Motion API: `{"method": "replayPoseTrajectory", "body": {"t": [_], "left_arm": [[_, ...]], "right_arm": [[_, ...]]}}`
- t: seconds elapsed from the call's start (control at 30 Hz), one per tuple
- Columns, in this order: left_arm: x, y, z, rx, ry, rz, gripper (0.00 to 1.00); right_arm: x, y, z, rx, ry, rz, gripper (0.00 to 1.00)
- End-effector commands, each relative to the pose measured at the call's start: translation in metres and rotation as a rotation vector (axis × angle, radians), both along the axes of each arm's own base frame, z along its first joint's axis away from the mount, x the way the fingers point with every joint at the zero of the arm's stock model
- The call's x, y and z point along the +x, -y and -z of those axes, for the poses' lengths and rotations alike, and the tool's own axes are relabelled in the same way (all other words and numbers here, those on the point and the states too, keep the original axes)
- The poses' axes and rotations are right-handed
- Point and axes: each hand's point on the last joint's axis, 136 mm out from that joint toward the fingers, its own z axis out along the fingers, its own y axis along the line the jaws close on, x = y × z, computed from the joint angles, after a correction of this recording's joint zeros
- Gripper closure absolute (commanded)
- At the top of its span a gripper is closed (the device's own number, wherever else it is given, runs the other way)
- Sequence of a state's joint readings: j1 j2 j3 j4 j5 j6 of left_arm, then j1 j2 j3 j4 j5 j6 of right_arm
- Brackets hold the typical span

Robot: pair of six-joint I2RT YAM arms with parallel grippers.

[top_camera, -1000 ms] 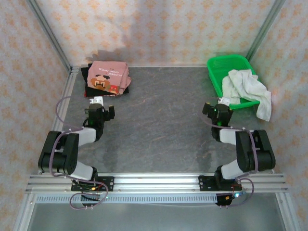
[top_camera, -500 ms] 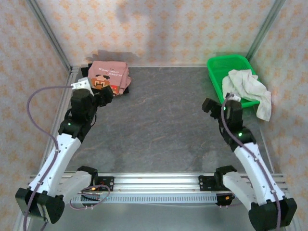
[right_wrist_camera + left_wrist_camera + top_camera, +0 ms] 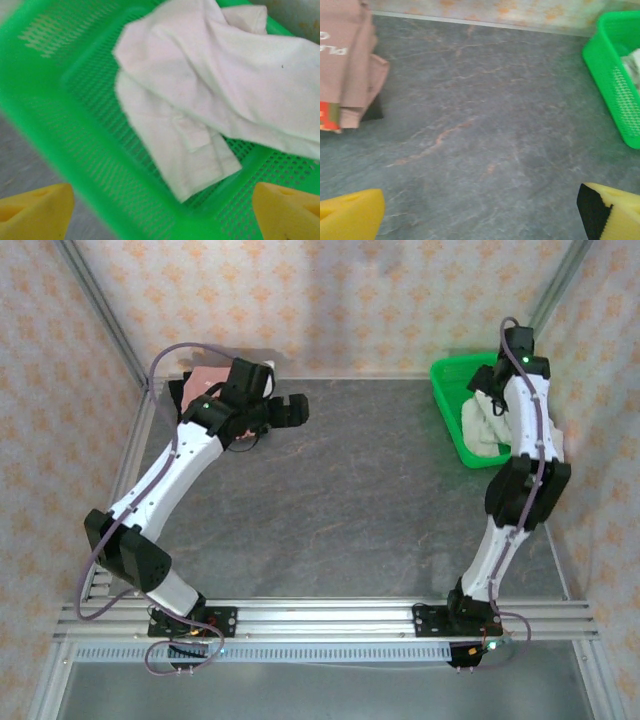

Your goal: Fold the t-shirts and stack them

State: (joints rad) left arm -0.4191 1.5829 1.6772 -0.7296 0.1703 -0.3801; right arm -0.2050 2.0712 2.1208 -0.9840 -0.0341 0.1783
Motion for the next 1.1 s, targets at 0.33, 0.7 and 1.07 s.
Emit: {"method": "replayPoseTrajectory", "body": {"t": [0.33, 0.7, 1.07], "left_arm": [[-0.055, 0.013, -0.08, -0.115, 0.232, 0.121, 0.0], [-0.08, -0.018, -0.101, -0.086, 0.306, 0.045, 0.0], [-0.079, -0.037, -0.088, -0.038, 0.321, -0.043, 0.0]], "right_arm": [[0.041, 0.065, 0.105, -0.131, -0.156, 0.08, 0.2], [0.065, 0.09, 0.136, -0.178, -0.11, 0.173, 0.59], [0.106, 0.044, 0.003, 0.024, 0.291, 0.072, 1.0]]}}
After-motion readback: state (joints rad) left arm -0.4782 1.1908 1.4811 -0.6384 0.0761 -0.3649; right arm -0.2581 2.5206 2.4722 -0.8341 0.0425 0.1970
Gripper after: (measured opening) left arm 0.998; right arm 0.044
